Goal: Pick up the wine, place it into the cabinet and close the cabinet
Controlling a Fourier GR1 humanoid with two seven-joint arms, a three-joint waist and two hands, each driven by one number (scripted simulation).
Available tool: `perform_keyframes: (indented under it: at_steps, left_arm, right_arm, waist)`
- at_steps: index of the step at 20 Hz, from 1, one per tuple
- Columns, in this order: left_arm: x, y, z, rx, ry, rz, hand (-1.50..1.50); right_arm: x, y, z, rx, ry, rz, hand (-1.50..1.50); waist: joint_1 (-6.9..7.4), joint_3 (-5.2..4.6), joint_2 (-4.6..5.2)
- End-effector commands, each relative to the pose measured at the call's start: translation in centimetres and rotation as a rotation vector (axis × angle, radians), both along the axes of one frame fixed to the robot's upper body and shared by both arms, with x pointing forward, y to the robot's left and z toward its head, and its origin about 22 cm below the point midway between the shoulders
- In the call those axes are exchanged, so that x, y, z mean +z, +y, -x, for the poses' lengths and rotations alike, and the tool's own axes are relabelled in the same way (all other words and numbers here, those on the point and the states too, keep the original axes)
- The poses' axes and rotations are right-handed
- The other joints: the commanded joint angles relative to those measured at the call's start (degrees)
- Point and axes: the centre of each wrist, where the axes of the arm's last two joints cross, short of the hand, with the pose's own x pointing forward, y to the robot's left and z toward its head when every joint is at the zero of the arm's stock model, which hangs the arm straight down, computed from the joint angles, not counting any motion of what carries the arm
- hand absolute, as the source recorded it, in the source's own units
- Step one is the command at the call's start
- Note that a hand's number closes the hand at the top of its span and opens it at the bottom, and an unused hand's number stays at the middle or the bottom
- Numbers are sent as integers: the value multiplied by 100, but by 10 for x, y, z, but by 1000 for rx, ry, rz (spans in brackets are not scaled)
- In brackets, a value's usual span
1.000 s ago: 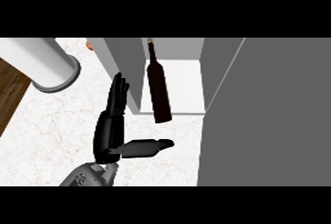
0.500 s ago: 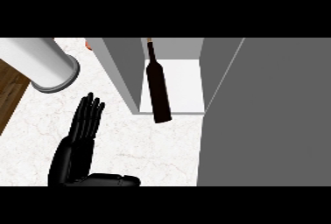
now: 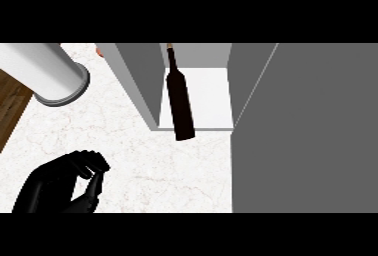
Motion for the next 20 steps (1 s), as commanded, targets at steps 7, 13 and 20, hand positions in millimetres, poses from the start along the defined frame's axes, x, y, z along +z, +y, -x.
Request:
perform_keyframes:
  at_steps: [7,13,20]
  left_arm:
    - [-4,43,16,-23,6,-1,150]
    - [-5,62,21,-23,-11,-16,150]
    - [-6,75,18,-31,20,-9,150]
  right_arm:
    - [21,13,18,150,5,-127,150]
    - [27,35,-3,282,-5,-110,150]
    - [45,78,-14,370,-60,-139,150]
  waist:
    - [50,2,4]
    - [132,-1,23]
    - [112,-6,23]
